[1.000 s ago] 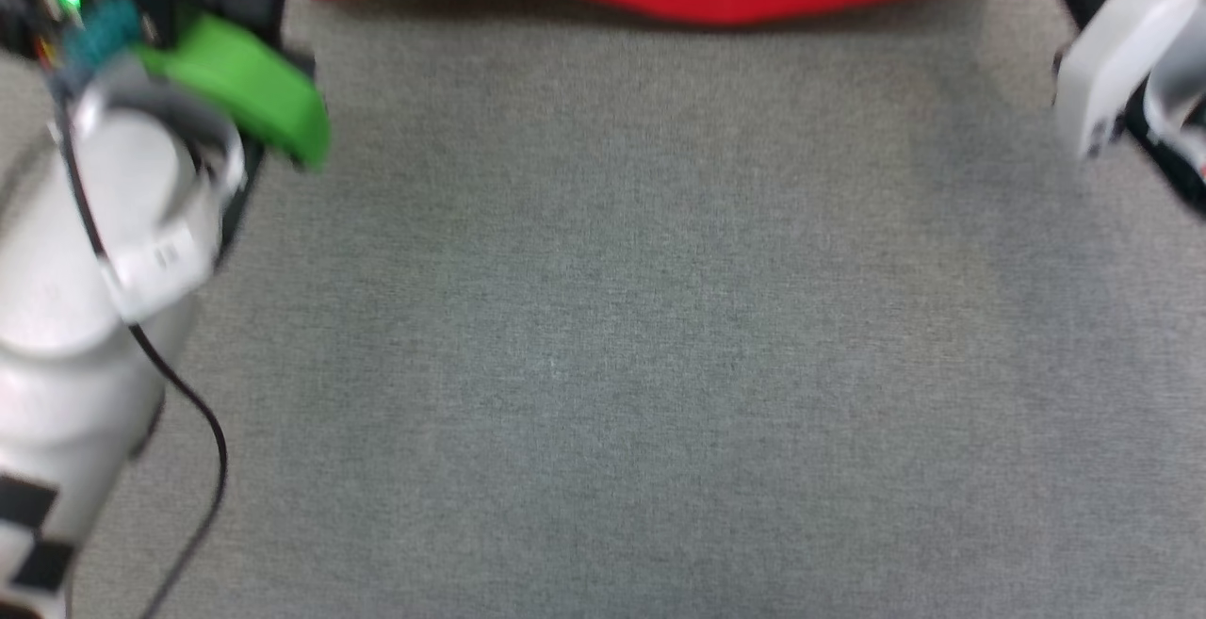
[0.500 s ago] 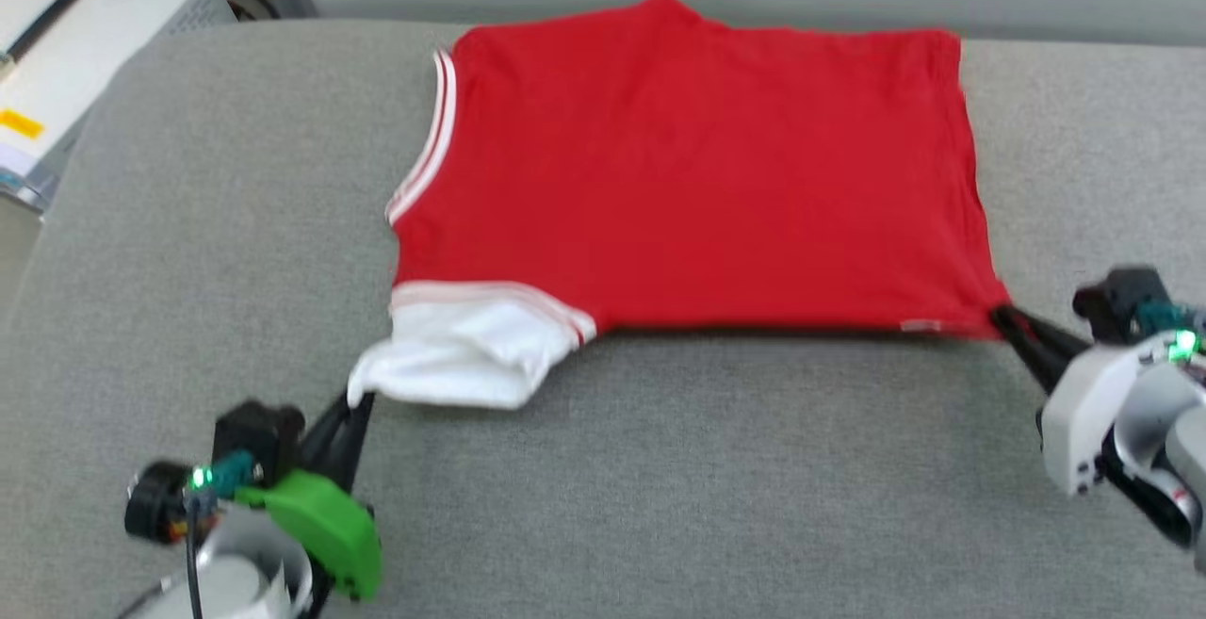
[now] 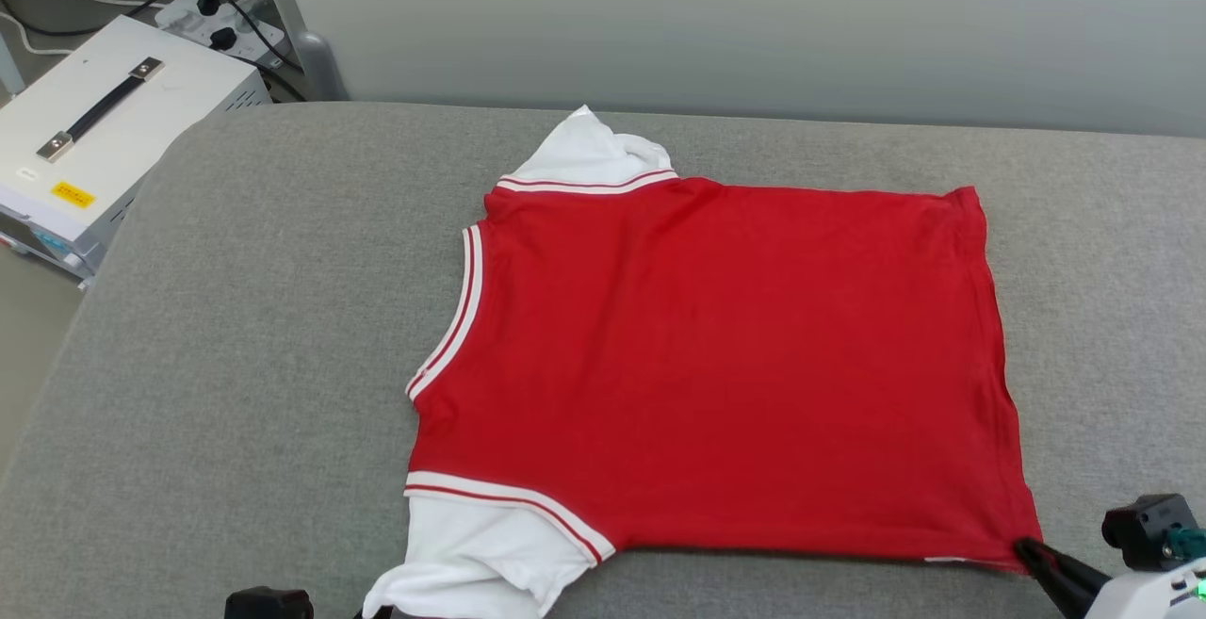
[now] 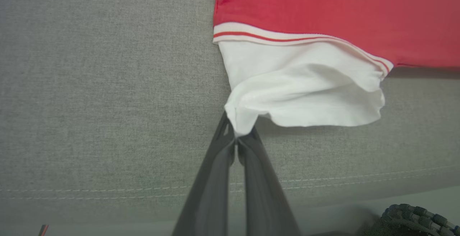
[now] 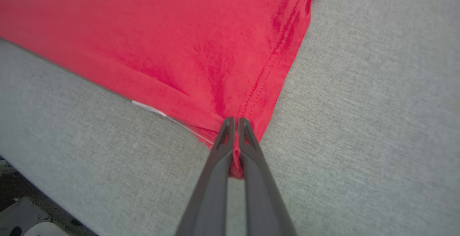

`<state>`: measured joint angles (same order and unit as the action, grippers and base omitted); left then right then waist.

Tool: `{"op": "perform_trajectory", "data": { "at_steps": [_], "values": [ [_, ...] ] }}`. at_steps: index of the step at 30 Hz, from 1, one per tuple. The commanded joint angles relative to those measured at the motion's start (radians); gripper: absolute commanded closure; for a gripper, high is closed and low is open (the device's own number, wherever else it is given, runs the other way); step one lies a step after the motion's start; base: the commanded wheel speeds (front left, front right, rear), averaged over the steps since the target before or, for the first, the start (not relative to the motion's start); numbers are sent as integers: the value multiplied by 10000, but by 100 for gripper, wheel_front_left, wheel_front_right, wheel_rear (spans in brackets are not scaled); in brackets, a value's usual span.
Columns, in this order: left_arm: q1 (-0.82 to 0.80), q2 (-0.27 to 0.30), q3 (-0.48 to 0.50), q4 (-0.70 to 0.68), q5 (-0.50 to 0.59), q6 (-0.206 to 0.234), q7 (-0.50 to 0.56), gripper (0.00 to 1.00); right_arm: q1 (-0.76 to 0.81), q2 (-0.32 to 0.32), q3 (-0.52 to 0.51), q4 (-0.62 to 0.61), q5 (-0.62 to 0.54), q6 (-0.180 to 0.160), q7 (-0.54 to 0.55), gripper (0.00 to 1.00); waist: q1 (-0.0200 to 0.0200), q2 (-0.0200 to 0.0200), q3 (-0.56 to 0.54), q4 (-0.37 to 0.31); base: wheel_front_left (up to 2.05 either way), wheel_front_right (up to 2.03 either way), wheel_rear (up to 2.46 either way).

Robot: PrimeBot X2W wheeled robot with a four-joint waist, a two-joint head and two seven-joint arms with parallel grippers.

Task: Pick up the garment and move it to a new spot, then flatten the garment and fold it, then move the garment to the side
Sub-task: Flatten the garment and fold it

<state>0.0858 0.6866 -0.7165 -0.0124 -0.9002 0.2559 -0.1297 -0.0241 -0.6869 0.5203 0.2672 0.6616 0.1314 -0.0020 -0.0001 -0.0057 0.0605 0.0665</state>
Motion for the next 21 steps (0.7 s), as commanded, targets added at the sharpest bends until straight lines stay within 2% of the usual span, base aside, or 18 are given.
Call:
{"op": "perform_trajectory", "data": {
  "at_steps": [1, 6, 12, 21],
  "values": [
    [189, 127, 27, -109, -96, 58, 50, 100, 463, 115, -283, -230, -53, -7, 175, 100, 1, 57, -93, 111, 0, 0, 0],
    [299, 239, -60, -197, -3, 122, 78, 100, 1581, 559, -1417, -1188, -379, -7, 826, 100, 1, 57, -76, 176, 0, 0, 0],
    [-498, 235, -124, -113, 489, -86, 44, 100, 1849, 859, -2368, -2110, -945, -7, 1526, 100, 1, 57, 99, 131, 0, 0, 0],
    [-2982, 246, -25, 147, 1181, -945, 509, 100, 815, 1220, -3433, -3100, -1060, -7, 2340, 100, 1, 57, 904, 17, 0, 0, 0]
  ]
}}
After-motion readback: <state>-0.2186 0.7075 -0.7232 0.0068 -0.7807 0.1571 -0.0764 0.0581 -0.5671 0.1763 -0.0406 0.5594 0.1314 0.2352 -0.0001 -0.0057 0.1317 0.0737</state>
